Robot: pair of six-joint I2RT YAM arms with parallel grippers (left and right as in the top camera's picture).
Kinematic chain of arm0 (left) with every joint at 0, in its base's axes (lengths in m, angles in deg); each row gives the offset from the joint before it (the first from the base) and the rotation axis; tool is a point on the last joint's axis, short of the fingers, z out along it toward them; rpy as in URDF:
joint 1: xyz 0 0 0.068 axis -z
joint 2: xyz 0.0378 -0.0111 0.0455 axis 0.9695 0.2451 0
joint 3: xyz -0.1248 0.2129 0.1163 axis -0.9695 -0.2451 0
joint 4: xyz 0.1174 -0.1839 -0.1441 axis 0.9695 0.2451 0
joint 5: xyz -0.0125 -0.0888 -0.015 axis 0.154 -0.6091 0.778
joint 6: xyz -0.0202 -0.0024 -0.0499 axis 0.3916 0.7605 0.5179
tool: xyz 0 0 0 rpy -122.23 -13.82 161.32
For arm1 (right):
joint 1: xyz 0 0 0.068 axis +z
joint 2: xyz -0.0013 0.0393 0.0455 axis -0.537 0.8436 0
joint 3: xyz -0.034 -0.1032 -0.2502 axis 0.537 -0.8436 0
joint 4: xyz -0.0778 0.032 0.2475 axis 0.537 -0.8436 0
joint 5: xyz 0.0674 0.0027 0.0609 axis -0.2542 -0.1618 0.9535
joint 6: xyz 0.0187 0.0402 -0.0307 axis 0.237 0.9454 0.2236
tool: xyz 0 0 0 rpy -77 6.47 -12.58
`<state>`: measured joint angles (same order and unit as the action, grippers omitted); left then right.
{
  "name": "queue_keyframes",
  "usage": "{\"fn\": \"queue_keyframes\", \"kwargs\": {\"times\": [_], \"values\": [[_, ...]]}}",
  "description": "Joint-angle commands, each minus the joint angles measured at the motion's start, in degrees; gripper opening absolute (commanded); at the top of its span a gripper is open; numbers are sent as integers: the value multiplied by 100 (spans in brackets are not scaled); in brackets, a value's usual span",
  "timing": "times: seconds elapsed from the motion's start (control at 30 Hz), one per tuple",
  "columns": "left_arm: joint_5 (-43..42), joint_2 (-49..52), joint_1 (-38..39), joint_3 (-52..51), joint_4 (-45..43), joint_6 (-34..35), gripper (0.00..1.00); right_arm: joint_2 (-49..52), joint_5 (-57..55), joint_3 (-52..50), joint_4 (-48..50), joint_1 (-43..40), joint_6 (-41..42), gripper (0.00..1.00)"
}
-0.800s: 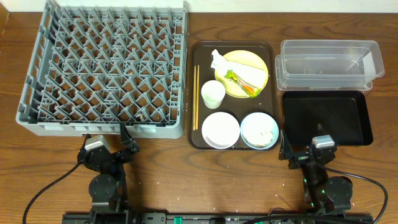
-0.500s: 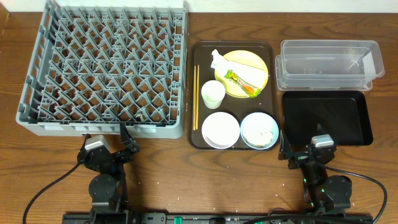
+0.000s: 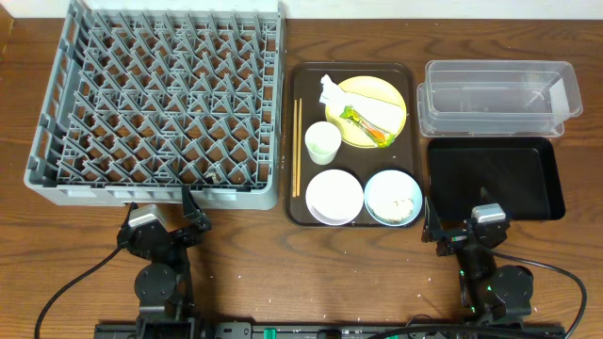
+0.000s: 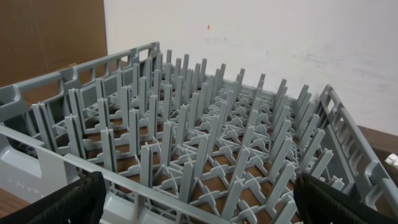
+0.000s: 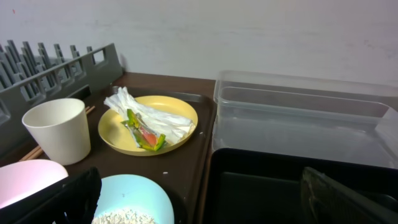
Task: Sort waste into correct bins and load items into the dishwasher
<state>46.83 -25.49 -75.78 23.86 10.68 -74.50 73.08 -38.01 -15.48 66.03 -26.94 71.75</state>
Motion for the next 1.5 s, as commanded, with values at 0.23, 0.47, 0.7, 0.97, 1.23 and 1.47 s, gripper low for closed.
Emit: {"fn": "queue_keyframes", "kwargs": {"times": [0.23,0.47,0.7,0.97,1.23,1.47], "values": [[74,-4,-24,-118,190,-116,98,13,46,-9,-17,44,-81,99],[72,-4,-24,-118,190,-116,98,13,46,-9,-17,44,-81,99],[74,-4,-24,-118,188,-114,98,13,42,-9,0,42,-85,99],[74,-4,-24,-118,186,-116,98,13,-26,-9,-4,44,-85,99],[74,-4,-24,-118,162,-114,98,13,-79,-9,153,44,-81,99],[72,-4,-24,197,131,-114,98,13,-59,61,743,44,-83,99]]}}
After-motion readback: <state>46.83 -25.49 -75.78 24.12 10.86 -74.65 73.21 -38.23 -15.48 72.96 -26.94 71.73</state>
